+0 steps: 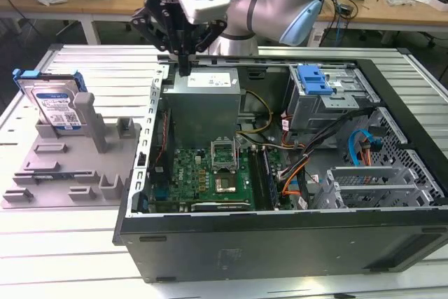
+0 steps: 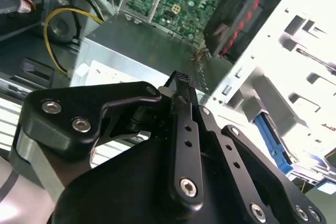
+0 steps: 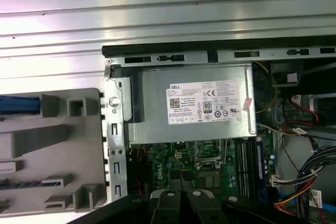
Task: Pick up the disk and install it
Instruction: 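Reach for the disk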
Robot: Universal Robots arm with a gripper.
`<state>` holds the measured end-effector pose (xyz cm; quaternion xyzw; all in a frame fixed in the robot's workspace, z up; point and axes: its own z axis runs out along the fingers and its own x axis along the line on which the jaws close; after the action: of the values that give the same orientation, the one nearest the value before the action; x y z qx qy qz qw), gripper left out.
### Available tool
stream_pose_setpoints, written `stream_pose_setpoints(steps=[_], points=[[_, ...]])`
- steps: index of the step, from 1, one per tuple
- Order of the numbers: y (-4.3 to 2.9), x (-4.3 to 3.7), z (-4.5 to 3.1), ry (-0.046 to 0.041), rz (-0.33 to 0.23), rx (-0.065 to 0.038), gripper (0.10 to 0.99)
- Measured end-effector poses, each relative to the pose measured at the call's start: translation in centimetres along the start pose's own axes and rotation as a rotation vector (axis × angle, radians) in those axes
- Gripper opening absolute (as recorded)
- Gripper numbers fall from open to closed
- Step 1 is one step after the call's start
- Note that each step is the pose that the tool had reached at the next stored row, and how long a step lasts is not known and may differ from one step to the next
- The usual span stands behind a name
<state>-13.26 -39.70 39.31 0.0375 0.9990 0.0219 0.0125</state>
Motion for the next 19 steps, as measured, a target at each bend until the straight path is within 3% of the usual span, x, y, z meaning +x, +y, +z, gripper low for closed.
stream_pose_setpoints(steps=[4, 7, 9, 12, 13, 14, 16, 19], points=[[0.26, 1.81, -0.01, 0.0000, 0.000, 0.000, 0.106], [0.46, 3.68, 0.01, 0.0000, 0.000, 0.000, 0.106], [0.63, 5.35, 0.05, 0.0001, 0.000, 0.000, 0.106], [0.81, 6.80, 0.10, 0.0000, 0.000, 0.000, 0.106], [0.91, 7.55, 0.13, 0.0000, 0.000, 0.000, 0.106], [1.10, 8.98, 0.18, 0.0000, 0.000, 0.000, 0.106], [1.36, 10.87, 0.25, 0.0001, 0.000, 0.000, 0.106], [1.57, 12.42, 0.32, 0.0000, 0.000, 0.000, 0.106]])
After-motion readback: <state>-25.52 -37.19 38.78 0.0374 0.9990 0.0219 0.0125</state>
